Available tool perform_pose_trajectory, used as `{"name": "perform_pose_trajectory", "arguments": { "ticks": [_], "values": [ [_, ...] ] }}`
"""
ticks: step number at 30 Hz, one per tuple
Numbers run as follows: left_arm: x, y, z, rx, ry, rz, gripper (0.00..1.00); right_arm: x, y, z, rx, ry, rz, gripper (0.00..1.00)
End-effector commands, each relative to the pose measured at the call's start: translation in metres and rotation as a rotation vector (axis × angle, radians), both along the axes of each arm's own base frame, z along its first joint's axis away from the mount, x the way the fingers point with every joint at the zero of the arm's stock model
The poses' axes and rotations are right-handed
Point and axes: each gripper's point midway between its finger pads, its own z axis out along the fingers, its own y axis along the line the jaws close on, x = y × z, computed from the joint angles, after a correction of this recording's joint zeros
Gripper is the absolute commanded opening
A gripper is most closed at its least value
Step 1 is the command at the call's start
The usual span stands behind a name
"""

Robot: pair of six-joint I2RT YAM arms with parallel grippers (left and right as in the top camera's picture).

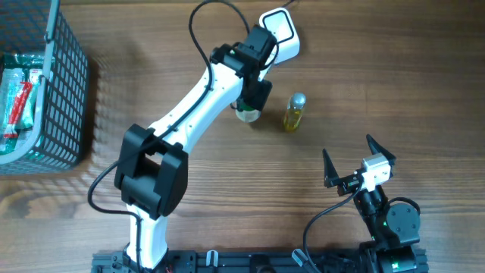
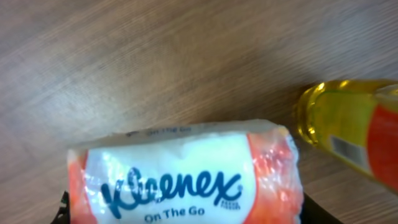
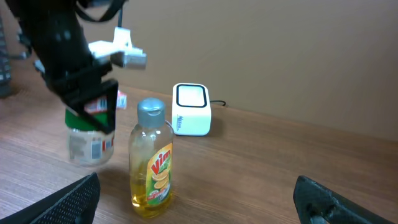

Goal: Scan the item barcode
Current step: 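Place the Kleenex pack on the table beside the Vim bottle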

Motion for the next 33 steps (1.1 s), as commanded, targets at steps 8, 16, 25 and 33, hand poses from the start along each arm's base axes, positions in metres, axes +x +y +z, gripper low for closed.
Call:
{"name": "perform_pose_trajectory", "arguments": {
  "ticks": [8, 16, 25, 33],
  "values": [
    [-0.009, 0.008, -0.026, 0.02, 0.031, 0.045, 0.85, 0.0, -0.001, 0.001, -0.004, -0.005, -0.004, 1.0],
    [-0.007, 0.008, 0.003, -0.012, -0.013, 0.058, 1.0, 0.0, -0.001, 0.001, -0.005, -0.005, -0.004, 1.0],
    [0.003, 0.021, 0.097, -0.184, -0.192, 0.216, 1.0, 0.0, -0.001, 0.001, -0.004, -0.005, -0.004, 1.0],
    [0.04, 0.098, 0.11, -0.226, -0.236, 0.529, 1.0, 0.0, -0.001, 0.001, -0.004, -0.005, -0.004, 1.0]
  ]
}}
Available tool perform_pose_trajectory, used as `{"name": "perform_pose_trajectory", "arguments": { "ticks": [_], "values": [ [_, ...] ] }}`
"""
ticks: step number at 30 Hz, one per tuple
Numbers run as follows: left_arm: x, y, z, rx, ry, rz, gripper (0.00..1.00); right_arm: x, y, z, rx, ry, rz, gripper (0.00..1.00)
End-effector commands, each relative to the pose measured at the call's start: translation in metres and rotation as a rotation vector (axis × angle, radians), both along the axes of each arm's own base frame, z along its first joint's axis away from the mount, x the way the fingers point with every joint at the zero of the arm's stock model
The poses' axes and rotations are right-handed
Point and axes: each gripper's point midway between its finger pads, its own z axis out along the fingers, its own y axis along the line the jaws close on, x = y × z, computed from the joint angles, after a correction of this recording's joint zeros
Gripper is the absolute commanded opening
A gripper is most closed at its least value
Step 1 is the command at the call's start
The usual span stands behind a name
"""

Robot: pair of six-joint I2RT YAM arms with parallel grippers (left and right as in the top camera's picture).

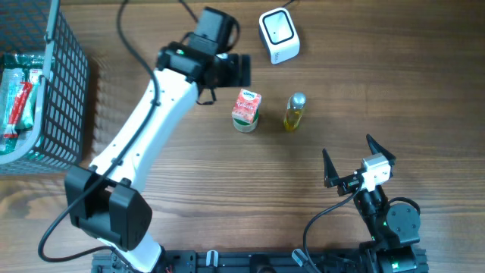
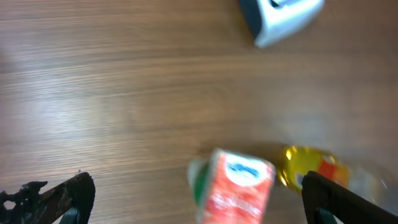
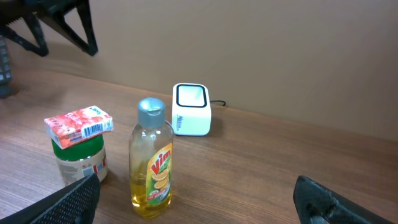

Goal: Scan the item barcode
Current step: 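Place the Kleenex pack on the table beside the Vim bottle, then reach the left gripper into the basket and grasp the glove packets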

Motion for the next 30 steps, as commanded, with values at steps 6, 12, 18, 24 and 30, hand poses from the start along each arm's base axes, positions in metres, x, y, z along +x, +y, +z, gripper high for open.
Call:
{"name": "perform_pose_trajectory", "arguments": {
  "ticks": [6, 12, 18, 24, 30],
  "values": [
    [0.051, 0.145, 0.124, -0.022, -0.331, 0.295, 0.98, 0.0, -0.001, 0.001, -0.004, -0.005, -0.004, 1.0],
    [0.032, 0.273, 0.251, 0.142, -0.683, 0.469, 0.98, 0.0, -0.001, 0.001, -0.004, -0.005, -0.004, 1.0],
    [-0.001, 0.399, 0.238, 0.365, -0.617, 0.63, 1.0, 0.0, -0.001, 0.001, -0.005, -0.005, -0.004, 1.0],
    [-0.031, 0.491, 0.157, 0.413, -0.349, 0.749, 1.0, 0.0, -0.001, 0.001, -0.004, -0.005, -0.004, 1.0],
    [-0.037, 0.522, 0.08, 0.348, -0.172, 0.613, 1.0, 0.0, -0.001, 0.001, -0.005, -0.005, -0.004, 1.0]
  ]
}}
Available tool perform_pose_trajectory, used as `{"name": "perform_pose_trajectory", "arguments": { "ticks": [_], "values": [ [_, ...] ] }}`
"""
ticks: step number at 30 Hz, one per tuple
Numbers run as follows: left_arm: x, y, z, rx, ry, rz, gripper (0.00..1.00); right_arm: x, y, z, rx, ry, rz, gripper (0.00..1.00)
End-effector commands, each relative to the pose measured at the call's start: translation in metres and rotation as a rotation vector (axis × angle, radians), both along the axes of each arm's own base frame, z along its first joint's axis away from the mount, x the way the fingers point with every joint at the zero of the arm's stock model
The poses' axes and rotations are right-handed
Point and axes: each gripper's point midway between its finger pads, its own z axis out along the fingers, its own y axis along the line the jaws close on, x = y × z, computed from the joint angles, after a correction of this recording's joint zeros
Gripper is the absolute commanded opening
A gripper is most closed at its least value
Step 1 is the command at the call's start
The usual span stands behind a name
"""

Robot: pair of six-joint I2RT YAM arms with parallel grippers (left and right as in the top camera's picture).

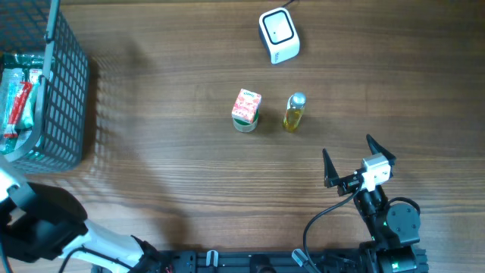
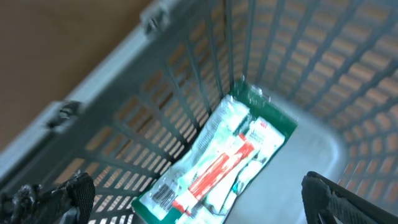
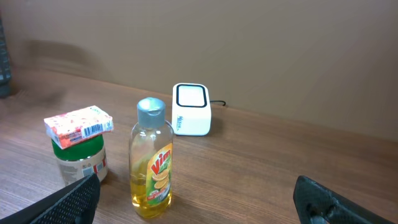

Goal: Scan the item barcode
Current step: 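Reach the left gripper into the basket and grasp the glove packets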

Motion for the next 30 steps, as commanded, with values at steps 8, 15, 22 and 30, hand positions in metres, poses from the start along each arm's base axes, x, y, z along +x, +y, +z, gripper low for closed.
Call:
{"name": "perform_pose_trajectory", "arguments": {
  "ticks": [8, 15, 22, 30],
  "values": [
    [0.01, 0.004, -0.128, -0.215, 0.209, -0.293, 1.0, 0.0, -0.001, 0.001, -0.005, -0.005, -0.004, 1.0],
    [0.009, -0.007, -0.193, -0.301, 0.314, -0.413, 1.0, 0.0, -0.001, 0.001, -0.005, -0.005, -0.004, 1.0],
    [0.012, -0.007, -0.214, -0.289, 0.352, -0.488, 1.0, 0.0, -0.001, 0.001, -0.004, -0.005, -0.004, 1.0],
    [0.014, 0.008, -0.236, -0.23, 0.435, -0.445, 1.0, 0.0, -0.001, 0.001, -0.005, -0.005, -0.004, 1.0]
  ]
}}
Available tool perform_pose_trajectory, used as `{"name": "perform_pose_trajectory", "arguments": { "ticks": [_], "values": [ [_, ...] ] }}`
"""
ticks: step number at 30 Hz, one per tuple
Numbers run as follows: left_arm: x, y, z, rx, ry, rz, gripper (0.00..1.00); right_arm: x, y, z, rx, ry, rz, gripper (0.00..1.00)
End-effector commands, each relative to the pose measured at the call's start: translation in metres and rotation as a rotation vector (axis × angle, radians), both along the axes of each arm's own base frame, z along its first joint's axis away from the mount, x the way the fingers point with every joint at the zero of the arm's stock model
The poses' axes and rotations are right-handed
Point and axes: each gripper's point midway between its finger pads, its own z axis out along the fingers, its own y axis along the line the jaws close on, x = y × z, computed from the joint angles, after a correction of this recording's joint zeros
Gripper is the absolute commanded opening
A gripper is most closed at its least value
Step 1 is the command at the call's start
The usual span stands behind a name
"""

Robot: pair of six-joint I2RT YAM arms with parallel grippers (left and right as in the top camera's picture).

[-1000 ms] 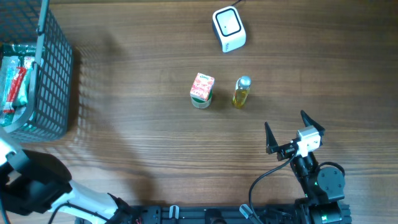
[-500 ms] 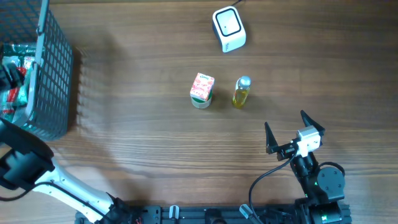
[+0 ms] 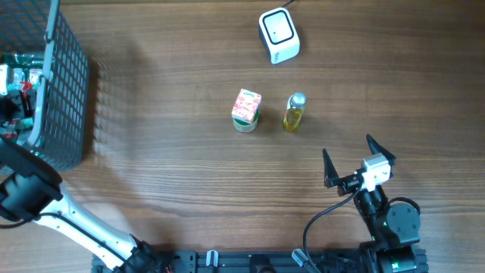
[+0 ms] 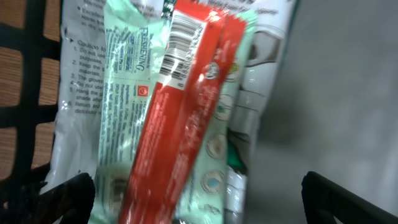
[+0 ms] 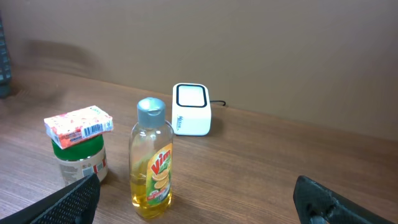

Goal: Scan the item barcode
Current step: 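Reach the left gripper into the basket and grasp the glove packets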

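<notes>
My left gripper [image 4: 199, 208] is open, low inside the wire basket [image 3: 64, 91] at the table's left edge. It hangs just over a red packet [image 4: 186, 106] with a barcode, which lies on a green and white pack [image 4: 118, 93]. The white scanner [image 3: 279, 34] stands at the far middle of the table and shows as well in the right wrist view [image 5: 191, 109]. My right gripper [image 5: 199, 205] is open near the front right of the table, holding nothing.
A Kleenex tissue pack [image 3: 246, 102] lies on top of a green-lidded jar [image 5: 81, 158] mid-table. A yellow Vim bottle [image 3: 294, 112] stands upright just to its right. The basket's grid walls [image 4: 25, 106] close in around my left gripper.
My left gripper was above the basket with the packet seen from a distance. Now it is down inside, close over the red packet, still open. The right arm has not moved.
My left gripper was at the tissue pack on top of the jar beside the bottle. Then it was open and away from it, with the pack left lying on the jar. Later it was over the basket, and now it is low inside.
</notes>
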Motion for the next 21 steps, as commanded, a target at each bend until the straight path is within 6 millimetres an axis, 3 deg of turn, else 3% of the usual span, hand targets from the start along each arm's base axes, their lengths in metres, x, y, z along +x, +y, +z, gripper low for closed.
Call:
{"name": "perform_pose_trajectory", "arguments": {
  "ticks": [1, 7, 14, 21],
  "values": [
    [0.003, 0.01, -0.012, 0.084, 0.049, -0.01, 1.0, 0.0, -0.001, 0.001, -0.004, -0.005, -0.004, 1.0],
    [0.021, 0.004, -0.008, 0.126, 0.03, -0.037, 1.0, 0.0, -0.001, 0.001, -0.005, -0.005, -0.004, 1.0],
    [0.02, -0.004, -0.012, 0.113, 0.053, -0.05, 1.0, 0.0, -0.001, 0.001, -0.004, -0.005, -0.004, 0.99],
    [0.004, -0.002, -0.046, 0.148, 0.118, -0.027, 1.0, 0.0, -0.001, 0.001, -0.005, -0.005, -0.004, 1.0]
  ]
}}
